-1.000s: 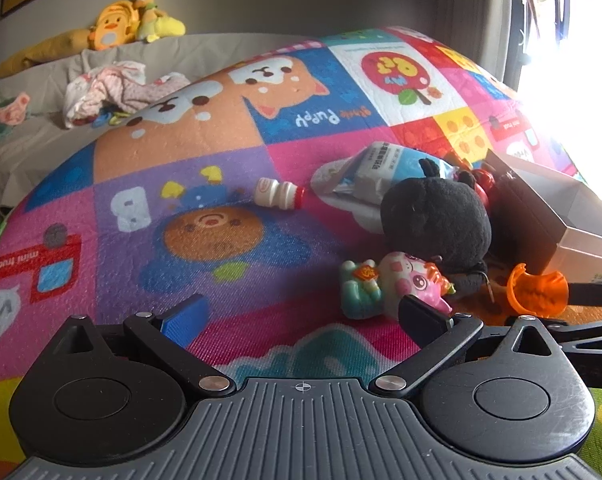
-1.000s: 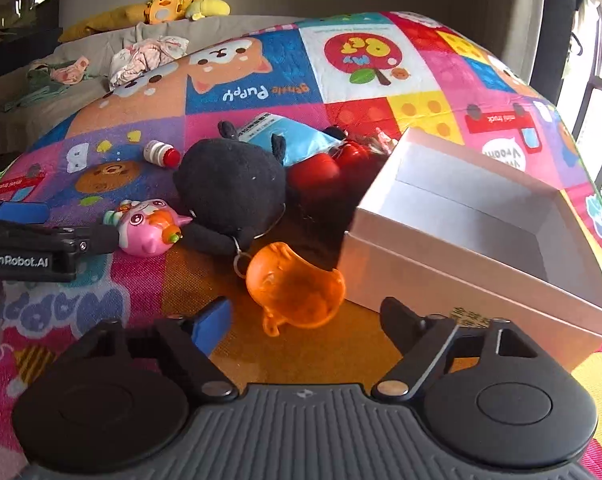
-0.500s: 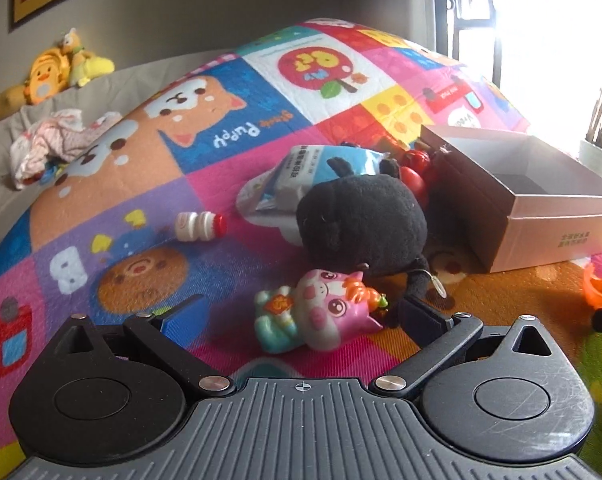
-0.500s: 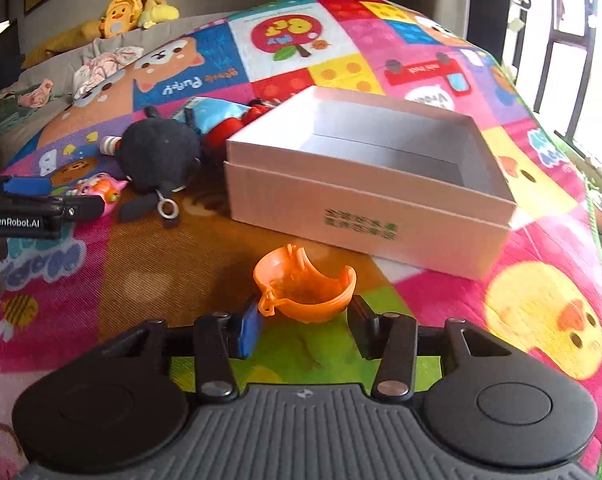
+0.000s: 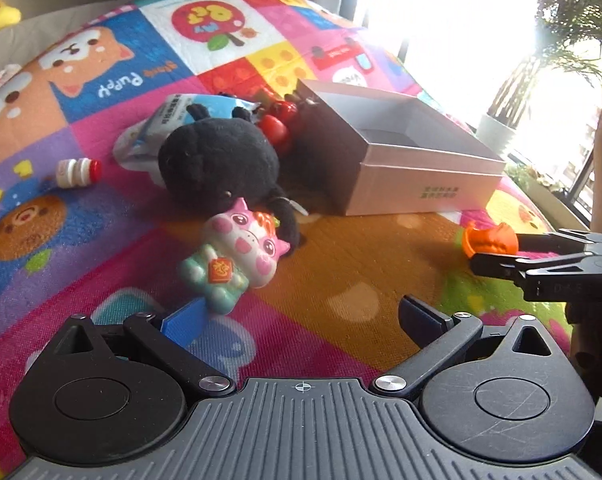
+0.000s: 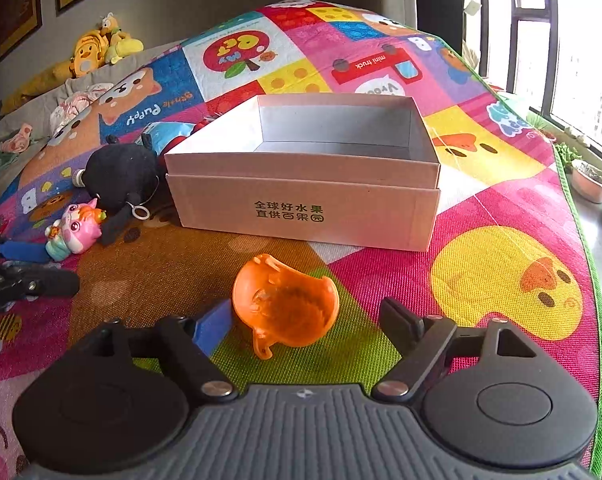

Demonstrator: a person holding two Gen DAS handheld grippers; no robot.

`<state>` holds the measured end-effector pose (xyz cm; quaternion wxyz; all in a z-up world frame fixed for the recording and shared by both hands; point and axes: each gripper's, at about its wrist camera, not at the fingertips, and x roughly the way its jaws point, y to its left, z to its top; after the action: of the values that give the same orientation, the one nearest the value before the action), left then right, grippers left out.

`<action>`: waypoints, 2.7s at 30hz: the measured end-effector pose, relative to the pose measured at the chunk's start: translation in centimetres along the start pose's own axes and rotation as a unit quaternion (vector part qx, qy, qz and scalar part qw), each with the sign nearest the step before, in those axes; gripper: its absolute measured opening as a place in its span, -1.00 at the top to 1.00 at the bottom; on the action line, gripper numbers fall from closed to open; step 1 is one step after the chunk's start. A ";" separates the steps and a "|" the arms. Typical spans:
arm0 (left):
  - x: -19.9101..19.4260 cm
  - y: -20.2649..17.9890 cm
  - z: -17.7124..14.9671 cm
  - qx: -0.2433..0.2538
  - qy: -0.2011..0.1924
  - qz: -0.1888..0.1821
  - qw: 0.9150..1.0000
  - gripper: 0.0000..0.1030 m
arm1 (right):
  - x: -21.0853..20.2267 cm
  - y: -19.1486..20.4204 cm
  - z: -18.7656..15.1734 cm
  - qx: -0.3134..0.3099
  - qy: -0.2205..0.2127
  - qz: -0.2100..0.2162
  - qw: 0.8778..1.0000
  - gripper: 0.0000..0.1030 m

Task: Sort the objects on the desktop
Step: 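Grasp the orange plastic toy with the right tool while the left tool grasps the pig figurine, then drop the orange toy into the white box with the right tool while the left drops the pig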

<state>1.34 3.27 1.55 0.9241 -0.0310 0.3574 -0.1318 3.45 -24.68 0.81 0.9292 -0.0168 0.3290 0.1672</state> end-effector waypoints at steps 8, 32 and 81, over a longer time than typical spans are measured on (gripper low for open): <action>1.5 -0.1 1.9 0.054 -0.041 0.120 0.990 -1.00 | -0.3 0.9 -0.2 -0.027 -0.006 0.001 1.000 -0.64; 1.5 -1.8 0.9 0.074 -0.017 0.087 0.993 -0.61 | -0.1 1.7 -0.2 -0.049 -0.004 -0.005 0.999 -0.74; 3.0 -9.1 5.1 0.123 -0.100 0.028 0.987 -0.86 | -3.4 -4.4 9.9 -0.043 -0.087 -0.033 0.995 -0.04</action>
<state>4.84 -6.44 4.74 0.9552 0.0804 0.2452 -0.1450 8.37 -28.41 10.30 0.9579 -0.0528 0.2386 0.1509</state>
